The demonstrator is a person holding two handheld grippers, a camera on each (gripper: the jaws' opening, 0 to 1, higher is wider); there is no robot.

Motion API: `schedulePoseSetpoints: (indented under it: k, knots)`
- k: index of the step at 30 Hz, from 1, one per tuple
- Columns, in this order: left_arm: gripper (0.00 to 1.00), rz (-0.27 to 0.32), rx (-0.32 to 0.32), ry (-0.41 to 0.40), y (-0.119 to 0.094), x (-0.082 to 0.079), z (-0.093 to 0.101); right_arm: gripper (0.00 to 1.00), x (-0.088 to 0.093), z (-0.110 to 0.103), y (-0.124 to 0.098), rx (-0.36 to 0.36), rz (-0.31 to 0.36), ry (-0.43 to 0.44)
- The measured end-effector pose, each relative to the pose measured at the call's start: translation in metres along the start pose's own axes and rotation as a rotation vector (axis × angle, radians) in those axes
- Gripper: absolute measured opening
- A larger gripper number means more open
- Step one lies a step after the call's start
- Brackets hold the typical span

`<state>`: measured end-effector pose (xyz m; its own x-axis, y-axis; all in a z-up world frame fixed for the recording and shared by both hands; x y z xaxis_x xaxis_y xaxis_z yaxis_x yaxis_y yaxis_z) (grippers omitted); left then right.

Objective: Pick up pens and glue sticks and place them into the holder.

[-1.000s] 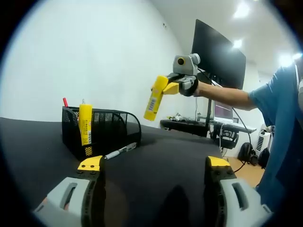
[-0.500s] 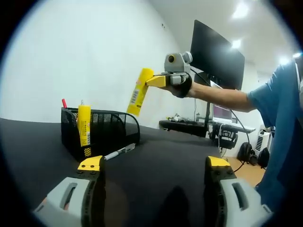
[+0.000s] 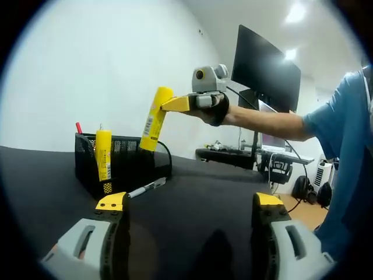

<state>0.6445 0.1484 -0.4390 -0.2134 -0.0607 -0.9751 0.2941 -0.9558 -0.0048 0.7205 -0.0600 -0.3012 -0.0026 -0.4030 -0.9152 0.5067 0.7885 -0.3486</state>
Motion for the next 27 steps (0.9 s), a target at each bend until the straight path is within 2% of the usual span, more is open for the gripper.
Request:
schedulePoseSetpoints:
  k: [14, 27]
  knots:
    - [0.82, -0.004, 0.003, 0.005, 0.001, 0.0, -0.002, 0.17, 0.009, 0.005, 0.02, 0.009, 0.006, 0.053]
    - [0.82, -0.003, 0.007, 0.008, 0.001, 0.0, -0.001, 0.17, 0.018, 0.009, 0.038, 0.008, -0.014, 0.063]
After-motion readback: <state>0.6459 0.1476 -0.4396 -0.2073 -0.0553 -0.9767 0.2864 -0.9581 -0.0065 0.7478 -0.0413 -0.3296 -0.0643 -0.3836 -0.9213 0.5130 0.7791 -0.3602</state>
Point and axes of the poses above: the point that each gripper's makers call its tool centre point, and the gripper's own axes: y roughly forward along the fingers, z roughly to its right, x roughly out of its underside, the point moved 9 cm from there along -y, roughly backward along the fingers, and after that the axes turned 6 degrees about -y, right-handed, at the moved point
